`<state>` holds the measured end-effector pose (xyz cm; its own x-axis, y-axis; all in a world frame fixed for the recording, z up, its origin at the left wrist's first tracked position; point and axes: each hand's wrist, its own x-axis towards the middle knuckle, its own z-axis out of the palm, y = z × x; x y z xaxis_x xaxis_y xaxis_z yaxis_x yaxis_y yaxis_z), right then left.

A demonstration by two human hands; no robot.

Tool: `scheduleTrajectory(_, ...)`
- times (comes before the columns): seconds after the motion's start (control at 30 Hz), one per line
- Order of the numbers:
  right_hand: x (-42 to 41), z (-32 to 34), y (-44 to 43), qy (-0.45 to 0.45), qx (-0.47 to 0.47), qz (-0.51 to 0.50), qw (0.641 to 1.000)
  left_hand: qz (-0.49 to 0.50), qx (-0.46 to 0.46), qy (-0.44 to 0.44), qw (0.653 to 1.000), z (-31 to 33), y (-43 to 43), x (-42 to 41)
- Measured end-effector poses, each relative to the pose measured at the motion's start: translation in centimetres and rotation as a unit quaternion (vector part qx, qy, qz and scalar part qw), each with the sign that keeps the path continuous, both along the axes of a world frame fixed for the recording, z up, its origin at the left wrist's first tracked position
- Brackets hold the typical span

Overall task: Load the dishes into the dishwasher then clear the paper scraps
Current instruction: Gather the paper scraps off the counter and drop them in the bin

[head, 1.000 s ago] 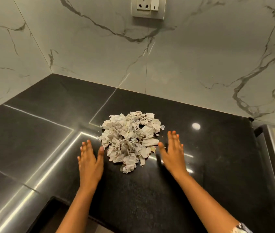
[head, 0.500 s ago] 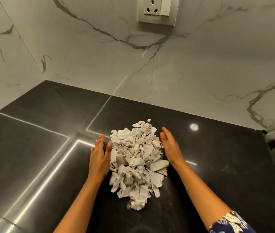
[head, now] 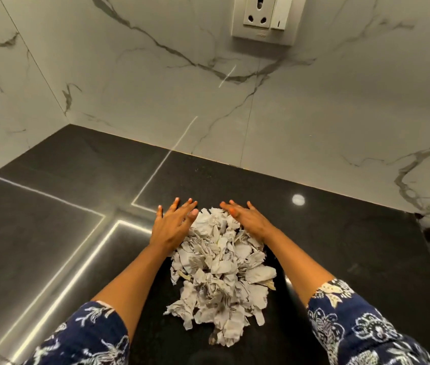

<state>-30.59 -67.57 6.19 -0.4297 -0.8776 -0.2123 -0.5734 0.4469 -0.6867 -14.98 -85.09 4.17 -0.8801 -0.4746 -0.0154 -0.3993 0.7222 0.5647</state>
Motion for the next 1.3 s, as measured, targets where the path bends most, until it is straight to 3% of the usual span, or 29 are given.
scheduleTrajectory(0.13, 2.0, 0.2, 1.3, -0.040, -0.002, -0.027, 0.999, -0.081, 0.052, -0.003, 0.995, 0.4, 0.4, 1.7)
scheduleTrajectory(0.27, 3.9, 0.8, 4.7, -0.201, -0.128, -0.188, 0.953, 0.011, 0.225, 0.090, 0.970, 1.5, 1.9, 4.3)
scheduleTrajectory(0.33, 5.7, 1.5, 7.1, -0.149, -0.167, -0.257, 0.940, 0.078, 0.290, 0.133, 0.945, 2.1, 3.2, 6.3)
scheduleTrajectory(0.43, 10.1, 1.8, 10.7, -0.039, -0.220, -0.340, 0.914, 0.142, 0.286, 0.161, 0.934, 1.5, 5.9, 10.5)
scheduleTrajectory(0.53, 13.2, 0.5, 11.0, 0.000, -0.178, -0.357, 0.917, 0.158, 0.284, 0.235, 0.916, 0.7, 9.0, 11.6)
scheduleTrajectory(0.67, 13.3, -0.2, 7.6, 0.005, -0.118, -0.342, 0.932, 0.138, 0.273, 0.237, 0.922, 1.0, 11.8, 8.1)
scheduleTrajectory(0.77, 13.2, -0.5, 5.3, -0.005, -0.158, -0.327, 0.932, 0.130, 0.272, 0.229, 0.925, 0.6, 12.8, 6.1)
scheduleTrajectory(0.93, 14.4, 0.4, 3.4, -0.074, -0.221, -0.330, 0.915, 0.141, 0.331, 0.249, 0.899, 1.4, 14.2, 4.5)
scheduleTrajectory(1.0, 14.6, 0.9, 3.1, -0.145, -0.264, -0.350, 0.887, 0.155, 0.374, 0.266, 0.875, 2.2, 14.7, 4.2)
scheduleTrajectory(1.13, 14.0, 1.0, 2.6, -0.285, -0.336, -0.415, 0.796, 0.218, 0.444, 0.325, 0.806, 3.5, 14.9, 3.5)
scheduleTrajectory(1.3, 13.6, 1.1, 2.3, -0.314, -0.365, -0.409, 0.775, 0.267, 0.500, 0.382, 0.730, 4.5, 14.5, 2.3)
